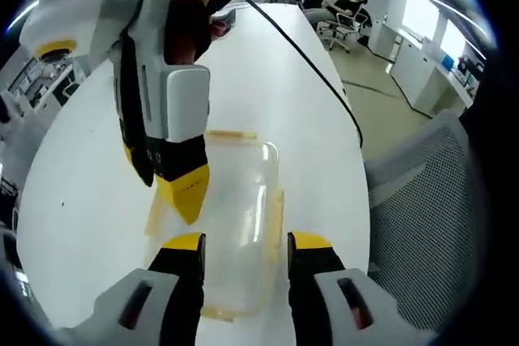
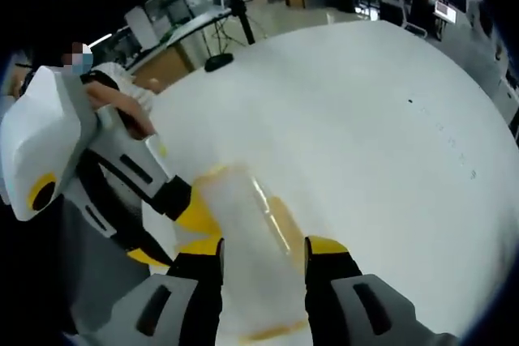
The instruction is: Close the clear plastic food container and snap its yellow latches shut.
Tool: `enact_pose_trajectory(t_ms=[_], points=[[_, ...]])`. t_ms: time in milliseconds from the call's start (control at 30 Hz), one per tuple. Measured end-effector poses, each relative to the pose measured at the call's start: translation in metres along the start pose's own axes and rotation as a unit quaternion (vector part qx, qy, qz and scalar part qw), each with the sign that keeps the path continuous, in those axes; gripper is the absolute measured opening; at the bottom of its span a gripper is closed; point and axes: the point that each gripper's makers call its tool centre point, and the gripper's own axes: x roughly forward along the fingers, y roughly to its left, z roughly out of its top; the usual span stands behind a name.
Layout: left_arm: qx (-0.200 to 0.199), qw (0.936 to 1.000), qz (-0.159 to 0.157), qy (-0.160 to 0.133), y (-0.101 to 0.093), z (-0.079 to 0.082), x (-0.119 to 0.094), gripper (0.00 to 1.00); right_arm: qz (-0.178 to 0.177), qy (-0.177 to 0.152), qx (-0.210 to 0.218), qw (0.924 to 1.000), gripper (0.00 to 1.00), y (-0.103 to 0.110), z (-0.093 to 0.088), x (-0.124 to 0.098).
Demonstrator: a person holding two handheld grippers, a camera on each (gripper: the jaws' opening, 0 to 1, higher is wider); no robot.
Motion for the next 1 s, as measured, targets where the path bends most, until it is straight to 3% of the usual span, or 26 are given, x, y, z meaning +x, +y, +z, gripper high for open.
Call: enact_pose_trajectory(t_ms=[67,300,433,600,1000], points=[[0.011,0.9999,0.01,0.006,0.001,0.0,0.001,0.42,-0.007,0.006,-0.017,0.9998,0.39,-0.003,0.0,0.001],[0.034,0.9988,0.031,0.019,0.002,0.002,0.006,0.43,0.014,0.022,-0.018,0.9995,0.4,-0.004,-0.004,0.01],[0.04,0.9983,0.039,0.016,0.002,0.002,0.008,0.46,0.047,0.027,-0.01,0.9985,0.44,0.001,-0.007,0.015],[0.058,0.9963,0.059,0.022,0.004,0.001,0.009,0.45,0.057,0.038,-0.017,0.9975,0.45,-0.001,-0.008,0.019],[0.05,0.9961,0.067,0.026,0.005,0.001,0.012,0.45,0.077,0.074,-0.025,0.994,0.43,0.002,-0.01,0.022]])
